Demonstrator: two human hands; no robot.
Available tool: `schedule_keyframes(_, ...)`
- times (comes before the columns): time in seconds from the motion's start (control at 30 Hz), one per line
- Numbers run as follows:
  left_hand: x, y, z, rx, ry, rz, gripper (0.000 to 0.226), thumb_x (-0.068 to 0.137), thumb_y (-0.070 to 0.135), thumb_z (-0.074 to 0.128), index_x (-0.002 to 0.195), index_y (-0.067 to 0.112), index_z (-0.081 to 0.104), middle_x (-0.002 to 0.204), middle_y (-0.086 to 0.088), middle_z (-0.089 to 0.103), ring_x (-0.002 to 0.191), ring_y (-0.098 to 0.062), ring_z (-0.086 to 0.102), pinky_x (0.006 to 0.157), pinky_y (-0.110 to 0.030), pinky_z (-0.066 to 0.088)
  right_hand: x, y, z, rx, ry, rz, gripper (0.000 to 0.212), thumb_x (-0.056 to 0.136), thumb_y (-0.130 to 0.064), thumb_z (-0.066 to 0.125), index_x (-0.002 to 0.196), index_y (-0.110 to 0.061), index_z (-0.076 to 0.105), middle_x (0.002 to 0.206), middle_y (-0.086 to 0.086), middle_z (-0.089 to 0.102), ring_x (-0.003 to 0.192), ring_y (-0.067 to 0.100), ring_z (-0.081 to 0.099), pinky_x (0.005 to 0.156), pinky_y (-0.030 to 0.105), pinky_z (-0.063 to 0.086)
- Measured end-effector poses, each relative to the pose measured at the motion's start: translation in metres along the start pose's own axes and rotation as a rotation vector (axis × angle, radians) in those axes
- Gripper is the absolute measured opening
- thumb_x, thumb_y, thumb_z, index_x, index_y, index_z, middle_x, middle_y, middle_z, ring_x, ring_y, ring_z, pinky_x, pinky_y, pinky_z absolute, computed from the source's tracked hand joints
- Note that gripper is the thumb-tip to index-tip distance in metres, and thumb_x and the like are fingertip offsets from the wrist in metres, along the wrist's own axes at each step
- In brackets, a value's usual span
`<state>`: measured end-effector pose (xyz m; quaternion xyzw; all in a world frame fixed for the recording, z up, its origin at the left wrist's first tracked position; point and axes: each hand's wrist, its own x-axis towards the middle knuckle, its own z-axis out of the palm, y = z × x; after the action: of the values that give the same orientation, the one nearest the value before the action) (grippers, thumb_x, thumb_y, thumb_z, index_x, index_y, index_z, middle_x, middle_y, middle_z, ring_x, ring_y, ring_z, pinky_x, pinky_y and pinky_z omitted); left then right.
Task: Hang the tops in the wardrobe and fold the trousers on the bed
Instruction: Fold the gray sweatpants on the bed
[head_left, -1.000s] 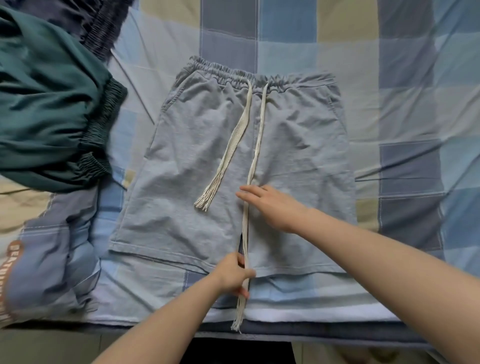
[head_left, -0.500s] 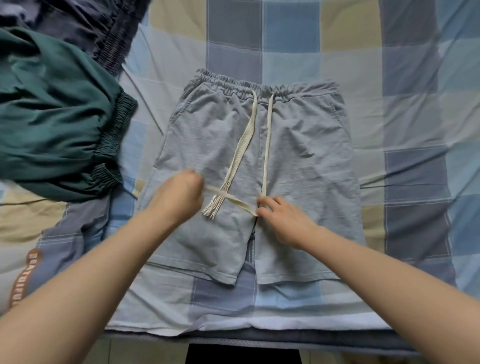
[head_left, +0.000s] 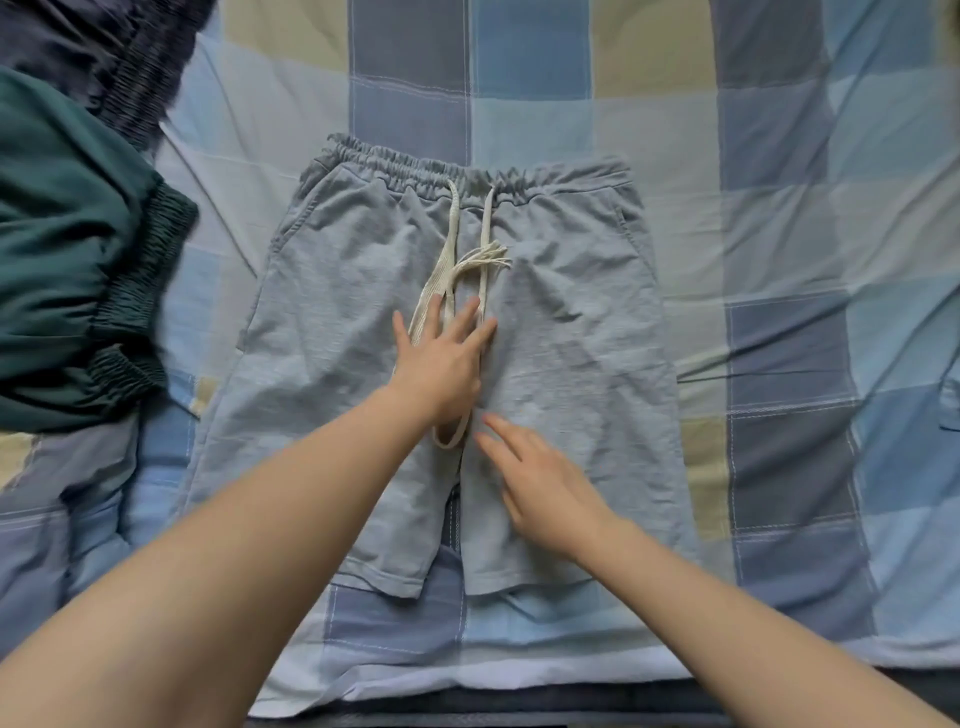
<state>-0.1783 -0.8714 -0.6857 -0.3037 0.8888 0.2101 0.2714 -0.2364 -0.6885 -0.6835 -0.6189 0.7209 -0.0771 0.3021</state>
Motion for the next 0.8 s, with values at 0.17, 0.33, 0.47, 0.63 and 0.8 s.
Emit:
schedule_keyframes(0.17, -0.046, 0.021, 0.047, 0.128, -0.017, 0.054, 0.07, 0.097, 0.025, 0.038, 0.155, 0.028, -0.001, 0.163, 0.002, -0.016, 0.148, -0.032, -0.02, 0.111, -0.066, -0.01, -0.025, 0.073, -0.024, 0.065, 0.21, 0.672, 0.057, 0.082, -0.008, 0.054, 0.136, 0.002, 0.041, 0.138, 0.021, 0.043, 0.124, 0.04, 0.042, 0.106, 0.046, 0.033)
schedule_keyframes(0.33, -0.058, 0.052, 0.059, 0.214, -0.142, -0.033, 0.06, 0.099, 0.021, 0.032, 0.155, 0.016, 0.011, 0.163, -0.013, -0.012, 0.147, -0.039, -0.018, 0.113, -0.063, -0.01, -0.04, 0.118, -0.042, 0.451, 0.221, 1.109, 0.068, 0.084, -0.024, 0.068, 0.139, -0.002, 0.034, 0.138, 0.021, 0.04, 0.124, 0.039, 0.043, 0.104, 0.043, 0.034)
schedule_keyframes(0.47, -0.047, 0.072, 0.043, 0.158, -0.005, 0.053, 0.045, 0.098, 0.025, 0.038, 0.142, 0.014, 0.041, 0.163, -0.01, 0.008, 0.148, -0.041, -0.004, 0.117, -0.057, 0.0, -0.038, 0.106, -0.06, 1.127, 0.202, 0.976, 0.035, 0.084, 0.002, 0.064, 0.113, -0.012, 0.051, 0.115, 0.009, 0.061, 0.092, 0.018, 0.062, 0.08, 0.03, 0.051)
schedule_keyframes(0.63, -0.051, 0.121, 0.03, -0.887, -0.158, 0.151, 0.074, 0.078, 0.042, 0.077, 0.14, 0.026, 0.042, 0.128, 0.011, 0.058, 0.116, -0.008, 0.057, 0.099, -0.027, 0.045, -0.035, 0.081, -0.092, 1.613, 0.049, 0.748, 0.032, 0.089, -0.029, 0.054, 0.12, -0.03, 0.054, 0.101, 0.009, 0.071, 0.087, 0.032, 0.067, 0.067, 0.04, 0.055)
schedule_keyframes(0.8, -0.045, 0.144, 0.042, -1.165, -0.013, -0.209, 0.039, 0.073, 0.02, 0.072, 0.11, 0.023, 0.06, 0.103, 0.01, 0.07, 0.101, -0.013, 0.066, 0.088, -0.031, 0.053, -0.026, 0.082, -0.128, 1.273, -0.325, 0.744, 0.045, 0.095, -0.055, 0.032, 0.119, -0.032, 0.062, 0.109, 0.003, 0.066, 0.097, 0.019, 0.063, 0.084, 0.038, 0.051)
